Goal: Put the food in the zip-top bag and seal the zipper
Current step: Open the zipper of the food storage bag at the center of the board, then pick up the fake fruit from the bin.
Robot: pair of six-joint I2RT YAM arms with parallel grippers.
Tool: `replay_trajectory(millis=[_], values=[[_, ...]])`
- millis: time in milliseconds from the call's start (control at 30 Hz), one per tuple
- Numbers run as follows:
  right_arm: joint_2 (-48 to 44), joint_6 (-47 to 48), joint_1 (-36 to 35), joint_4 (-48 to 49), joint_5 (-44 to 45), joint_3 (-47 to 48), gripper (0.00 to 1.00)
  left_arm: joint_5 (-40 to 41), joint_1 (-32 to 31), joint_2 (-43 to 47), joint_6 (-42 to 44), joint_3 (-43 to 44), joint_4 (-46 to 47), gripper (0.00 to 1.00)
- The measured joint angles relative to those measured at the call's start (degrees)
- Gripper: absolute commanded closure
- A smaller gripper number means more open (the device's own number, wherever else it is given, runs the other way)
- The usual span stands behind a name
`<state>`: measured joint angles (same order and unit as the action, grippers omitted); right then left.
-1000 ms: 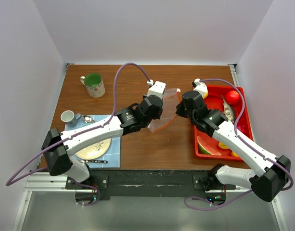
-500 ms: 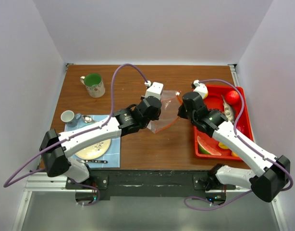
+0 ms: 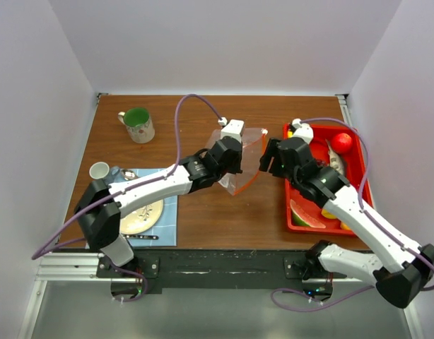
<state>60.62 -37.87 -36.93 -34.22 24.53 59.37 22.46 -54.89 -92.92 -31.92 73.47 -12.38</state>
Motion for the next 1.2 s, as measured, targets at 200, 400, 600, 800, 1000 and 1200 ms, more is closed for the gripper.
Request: replay_trajectory(millis=[200, 400, 600, 800, 1000, 1200], values=[[-2.45, 0.63, 1.79, -3.45, 2.95, 3.65, 0.17, -3.21, 0.96, -3.65, -1.81, 0.04, 2.6, 1.0], [2.93, 3.19, 13.33, -1.79, -0.33, 4.94, 0.13, -4.68, 1.27, -6.05, -3.74, 2.32, 3.43, 1.0], [13.35, 4.44, 27.15, 5.81, -9.94, 5.01, 0.08, -5.42, 1.55, -8.63, -5.46, 5.64, 3.65, 1.0], [23.78, 4.35, 34.93, 15.37, -18.14, 5.18, 0.03, -6.32, 1.64, -10.75, -6.64, 7.3, 3.3, 1.0], [31.08, 3.28, 39.12, 25.03, -24.28, 5.18, 0.02, -7.37, 1.64, -11.78, -6.95, 8.76, 1.88, 1.0], [36.33, 1.84, 40.37, 31.78, -26.08, 5.31, 0.03, -8.37, 1.64, -12.11, -7.04, 10.8, 1.18, 1.0]])
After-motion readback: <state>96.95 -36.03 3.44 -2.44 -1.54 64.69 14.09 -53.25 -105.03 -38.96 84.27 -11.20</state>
